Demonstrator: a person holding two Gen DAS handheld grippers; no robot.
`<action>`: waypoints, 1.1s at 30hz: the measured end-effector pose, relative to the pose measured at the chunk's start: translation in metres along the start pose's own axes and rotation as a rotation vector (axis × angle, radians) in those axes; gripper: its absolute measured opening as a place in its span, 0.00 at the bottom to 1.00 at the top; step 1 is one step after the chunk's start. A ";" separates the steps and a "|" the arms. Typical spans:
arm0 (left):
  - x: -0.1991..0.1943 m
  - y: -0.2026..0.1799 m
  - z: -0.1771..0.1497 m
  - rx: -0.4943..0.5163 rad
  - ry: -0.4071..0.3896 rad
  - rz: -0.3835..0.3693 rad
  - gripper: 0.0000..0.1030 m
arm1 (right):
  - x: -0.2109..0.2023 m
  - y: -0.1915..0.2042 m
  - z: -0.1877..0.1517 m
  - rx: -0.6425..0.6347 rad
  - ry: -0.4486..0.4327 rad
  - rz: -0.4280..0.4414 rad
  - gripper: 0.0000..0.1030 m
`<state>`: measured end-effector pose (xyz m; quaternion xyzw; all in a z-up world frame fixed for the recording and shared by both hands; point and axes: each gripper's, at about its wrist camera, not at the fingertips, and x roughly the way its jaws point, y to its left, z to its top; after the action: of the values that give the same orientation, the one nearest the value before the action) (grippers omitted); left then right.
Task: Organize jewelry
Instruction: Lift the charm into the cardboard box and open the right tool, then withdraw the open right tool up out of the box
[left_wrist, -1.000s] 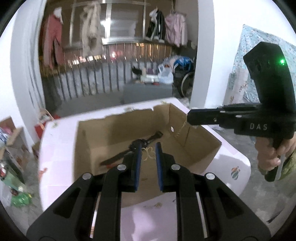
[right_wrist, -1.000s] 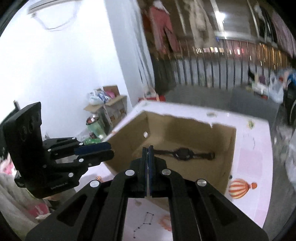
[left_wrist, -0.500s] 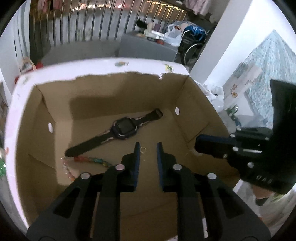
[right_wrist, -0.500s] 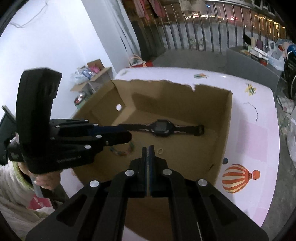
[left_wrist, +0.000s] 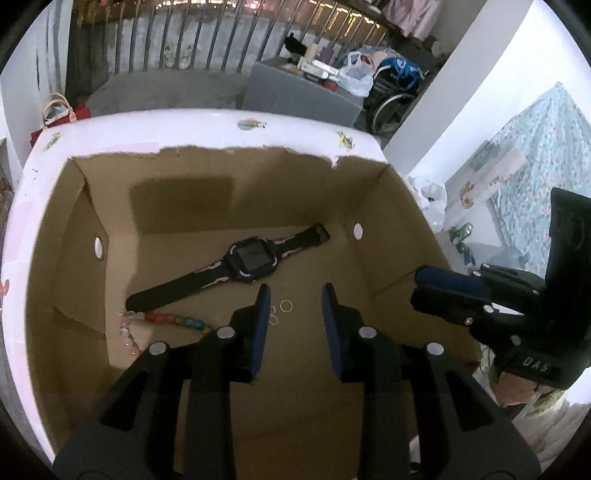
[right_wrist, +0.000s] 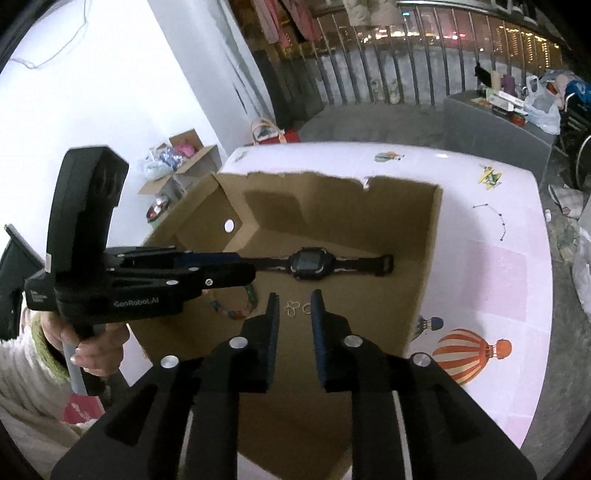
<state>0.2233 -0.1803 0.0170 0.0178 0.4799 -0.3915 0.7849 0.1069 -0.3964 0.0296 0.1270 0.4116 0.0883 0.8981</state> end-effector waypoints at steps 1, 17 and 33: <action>-0.005 -0.001 -0.002 0.001 -0.015 0.001 0.26 | -0.003 0.000 0.000 0.002 -0.009 -0.002 0.21; -0.138 -0.025 -0.076 0.184 -0.386 0.149 0.28 | -0.097 0.047 -0.057 -0.062 -0.238 0.009 0.30; -0.103 -0.008 -0.180 0.276 -0.288 0.301 0.30 | -0.019 0.083 -0.127 -0.091 -0.095 0.007 0.30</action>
<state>0.0608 -0.0513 0.0019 0.1402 0.2969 -0.3305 0.8848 -0.0067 -0.3029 -0.0116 0.0917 0.3638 0.1038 0.9211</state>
